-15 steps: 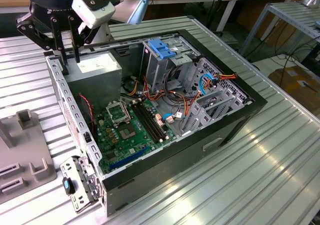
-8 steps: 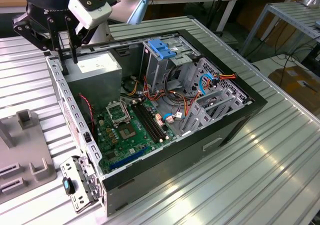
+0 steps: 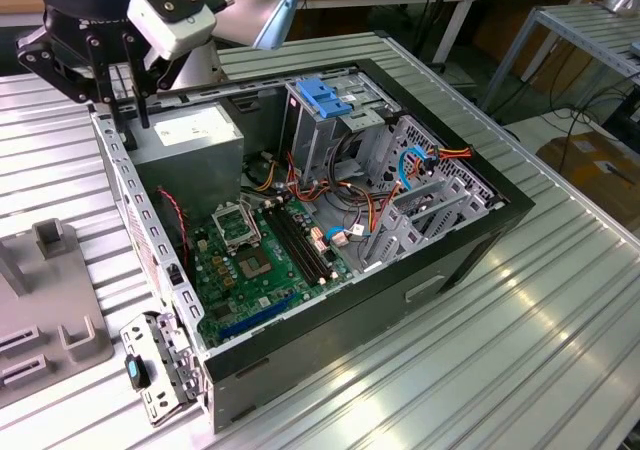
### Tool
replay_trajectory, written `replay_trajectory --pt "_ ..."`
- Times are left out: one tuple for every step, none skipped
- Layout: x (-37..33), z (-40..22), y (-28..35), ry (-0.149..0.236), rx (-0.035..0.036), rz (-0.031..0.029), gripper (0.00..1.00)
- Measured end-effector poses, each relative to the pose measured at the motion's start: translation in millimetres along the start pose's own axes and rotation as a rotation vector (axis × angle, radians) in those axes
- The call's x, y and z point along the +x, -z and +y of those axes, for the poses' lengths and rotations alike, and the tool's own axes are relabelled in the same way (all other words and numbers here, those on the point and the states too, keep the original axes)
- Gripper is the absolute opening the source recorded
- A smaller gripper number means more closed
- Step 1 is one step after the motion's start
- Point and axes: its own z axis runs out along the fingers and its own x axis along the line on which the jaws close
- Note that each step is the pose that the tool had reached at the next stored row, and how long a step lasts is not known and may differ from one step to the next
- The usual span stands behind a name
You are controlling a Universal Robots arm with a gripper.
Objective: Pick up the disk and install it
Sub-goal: 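Reach for the disk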
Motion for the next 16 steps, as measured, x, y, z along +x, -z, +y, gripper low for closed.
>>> replay_trajectory --pt "0.6 0.0 0.0 0.0 -0.0001 0.0 0.31" --pt "1.3 -0.1 0.0 0.0 -0.0001 -0.0001 0.31" --pt "2.5 -0.2 0.0 0.0 0.0 0.0 0.31" --pt "3.1 -0.2 0.0 0.0 -0.0001 0.0 0.31" --pt "3.7 -0.3 0.0 0.0 0.0 0.0 0.31" --pt "5.0 -0.4 0.0 0.0 0.0 0.0 0.31" --pt "6.2 -0.5 0.0 0.0 0.0 0.0 0.31" --pt "7.8 -0.6 0.0 0.0 0.0 0.0 0.31" --pt "8.8 -0.7 0.0 0.0 0.0 0.0 0.31" --pt "10.2 -0.8 0.0 0.0 -0.0001 0.0 0.31" --pt "11.3 -0.9 0.0 0.0 0.0 0.0 0.31" --pt "12.4 -0.9 0.0 0.0 0.0 0.0 0.31" --pt "13.9 -1.1 0.0 0.0 0.0 0.0 0.31" --pt "15.5 -1.2 0.0 0.0 -0.0001 -0.0001 0.31" --pt "16.6 -1.3 0.0 0.0 0.0 0.0 0.31" --pt "17.5 -1.3 0.0 0.0 0.0 0.0 0.31"
